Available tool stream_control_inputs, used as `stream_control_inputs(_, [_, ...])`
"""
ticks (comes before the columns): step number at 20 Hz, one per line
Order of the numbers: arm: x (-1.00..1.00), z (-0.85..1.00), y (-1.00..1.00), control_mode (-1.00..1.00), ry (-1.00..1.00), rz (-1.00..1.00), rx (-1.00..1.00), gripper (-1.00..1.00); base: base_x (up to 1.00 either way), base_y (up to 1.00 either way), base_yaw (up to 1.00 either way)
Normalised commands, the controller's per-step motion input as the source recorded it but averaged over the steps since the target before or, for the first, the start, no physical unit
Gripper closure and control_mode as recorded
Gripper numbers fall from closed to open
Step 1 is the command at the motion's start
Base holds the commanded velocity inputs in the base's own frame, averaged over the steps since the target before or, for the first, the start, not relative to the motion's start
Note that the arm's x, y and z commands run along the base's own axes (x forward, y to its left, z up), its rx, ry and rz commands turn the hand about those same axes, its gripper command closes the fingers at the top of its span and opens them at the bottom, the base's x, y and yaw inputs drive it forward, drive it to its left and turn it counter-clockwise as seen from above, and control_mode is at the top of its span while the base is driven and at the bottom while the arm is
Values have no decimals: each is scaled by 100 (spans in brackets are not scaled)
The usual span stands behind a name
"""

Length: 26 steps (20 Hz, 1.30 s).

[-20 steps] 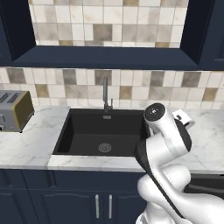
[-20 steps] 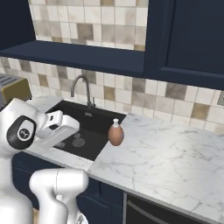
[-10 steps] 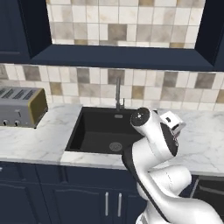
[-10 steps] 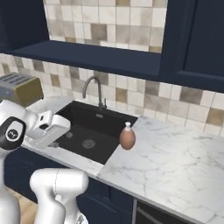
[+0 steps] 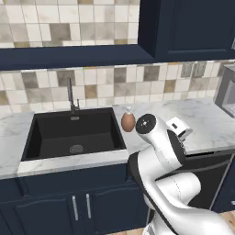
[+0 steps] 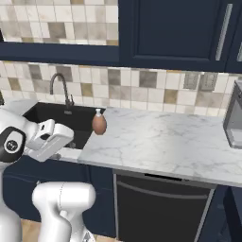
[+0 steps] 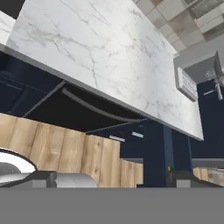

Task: Restock the sink supplies by placing the sponge and soap dispenser on the counter and next to the sink. Make sure the soap dispenser is upright.

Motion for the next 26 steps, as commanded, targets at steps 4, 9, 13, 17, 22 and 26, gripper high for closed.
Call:
stream_control_inputs(4, [0,0,0,100,0,0,0,-100,-5,-85,-61])
stream_control_inputs(9, [0,0,0,100,0,0,0,-100,16,-75,-19])
stream_control_inputs(13, [0,0,0,100,0,0,0,-100,18,-21,12])
stream_control_inputs(17, [0,0,0,100,0,0,0,-100,27,-32,26])
stream_control_inputs(22, [0,0,0,100,0,0,0,-100,11,-60,8])
stream_control_inputs(26, [0,0,0,100,0,0,0,-100,8,-48,-31])
